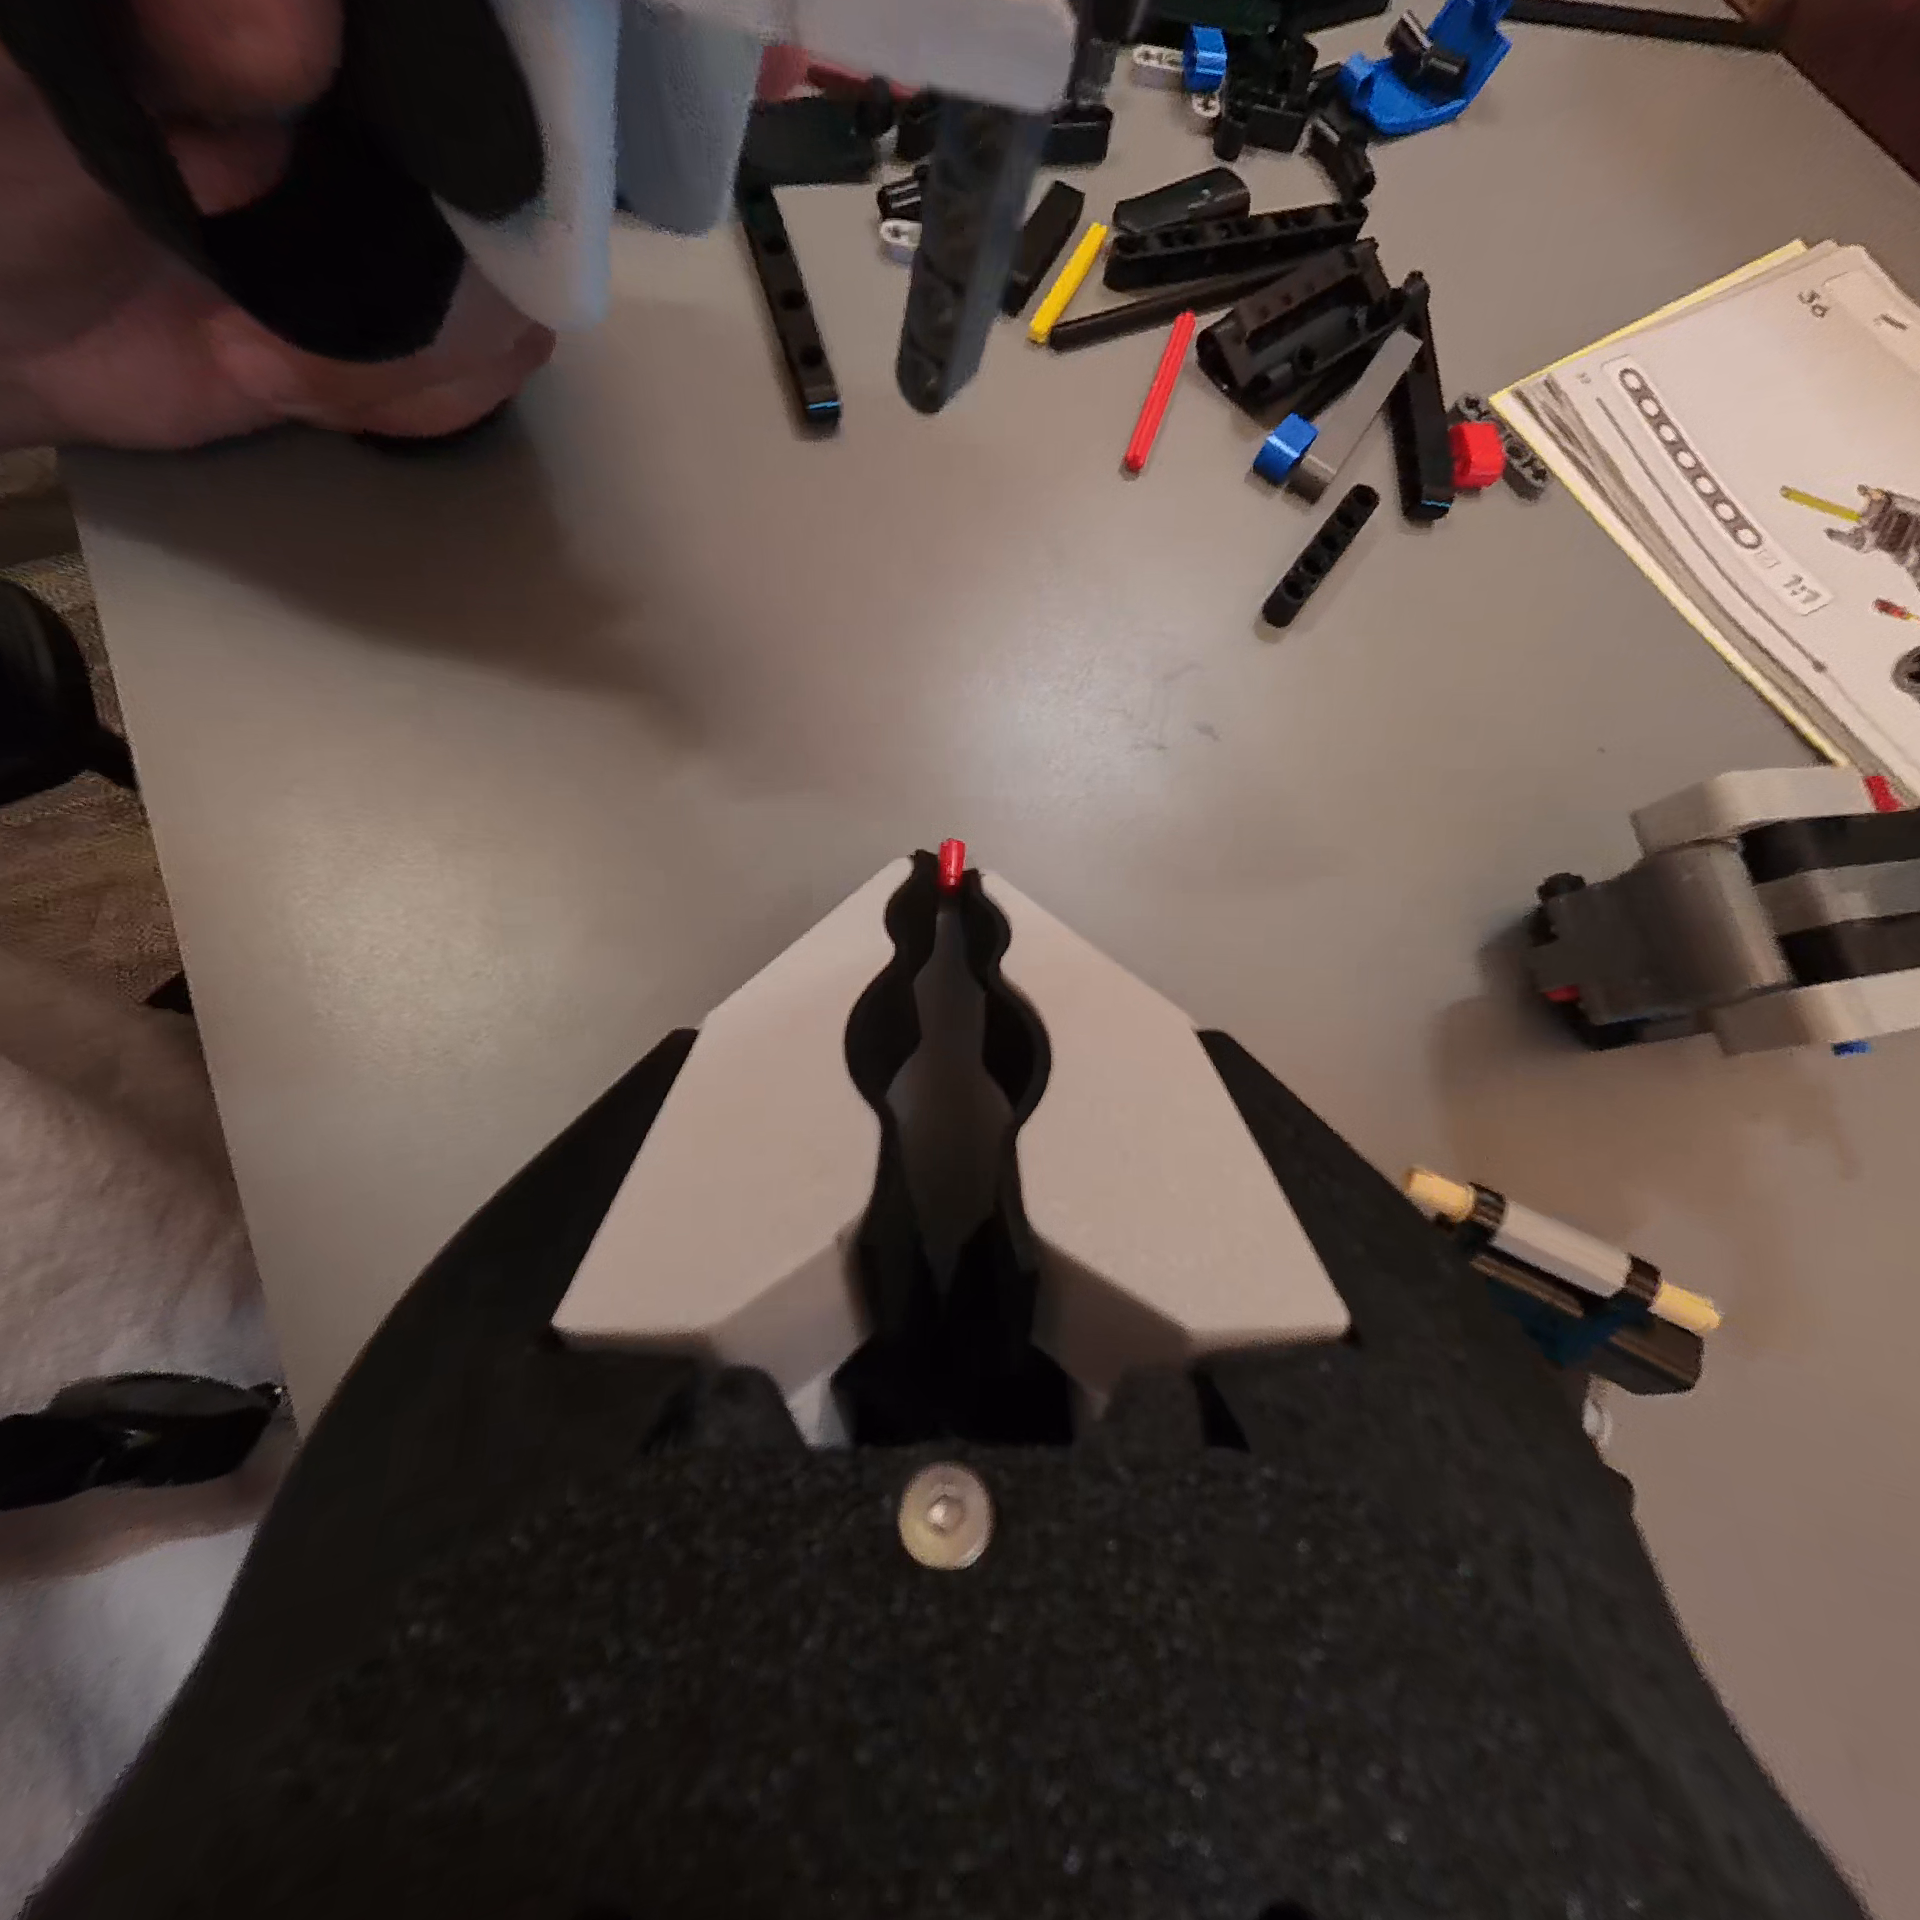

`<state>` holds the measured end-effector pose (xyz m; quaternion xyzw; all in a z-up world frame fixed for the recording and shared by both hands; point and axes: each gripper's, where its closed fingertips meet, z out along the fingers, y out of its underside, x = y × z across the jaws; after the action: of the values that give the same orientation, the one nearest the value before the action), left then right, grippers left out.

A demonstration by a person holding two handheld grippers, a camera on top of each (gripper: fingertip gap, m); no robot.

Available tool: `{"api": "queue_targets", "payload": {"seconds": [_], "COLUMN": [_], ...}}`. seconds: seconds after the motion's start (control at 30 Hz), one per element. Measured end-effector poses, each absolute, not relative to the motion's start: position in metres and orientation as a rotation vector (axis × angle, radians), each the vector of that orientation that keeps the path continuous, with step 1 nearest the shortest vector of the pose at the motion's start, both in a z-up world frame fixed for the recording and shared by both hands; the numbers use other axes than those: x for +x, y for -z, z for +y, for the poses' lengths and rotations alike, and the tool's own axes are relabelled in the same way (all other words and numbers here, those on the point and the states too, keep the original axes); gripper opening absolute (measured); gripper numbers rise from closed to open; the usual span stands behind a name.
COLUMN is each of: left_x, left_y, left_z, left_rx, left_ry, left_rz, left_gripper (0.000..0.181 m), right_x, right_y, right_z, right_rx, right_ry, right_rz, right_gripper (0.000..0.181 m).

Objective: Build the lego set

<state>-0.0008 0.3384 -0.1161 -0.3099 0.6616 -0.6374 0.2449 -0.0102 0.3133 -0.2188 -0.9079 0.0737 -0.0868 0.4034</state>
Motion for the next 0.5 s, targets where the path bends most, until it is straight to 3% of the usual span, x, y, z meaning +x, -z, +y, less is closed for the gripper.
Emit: {"api": "queue_targets", "payload": {"seconds": [0.3,0.5], "left_x": [0.011,0.016], "left_y": [0.151,0.155], "left_z": [0.33,0.327], "left_rx": [-0.741,-0.754], "left_ry": [1.236,1.209], "left_rz": [1.932,1.942], "left_gripper": [0.006,0.006], "right_x": [-0.002,0.002], "right_y": [0.143,0.141], "right_z": [0.317,0.317], "right_rx": [-1.778,-1.679], "right_ry": [-0.294,-0.331], "right_rz": [0.51,0.588], "right_gripper": [0.003,0.003]}}
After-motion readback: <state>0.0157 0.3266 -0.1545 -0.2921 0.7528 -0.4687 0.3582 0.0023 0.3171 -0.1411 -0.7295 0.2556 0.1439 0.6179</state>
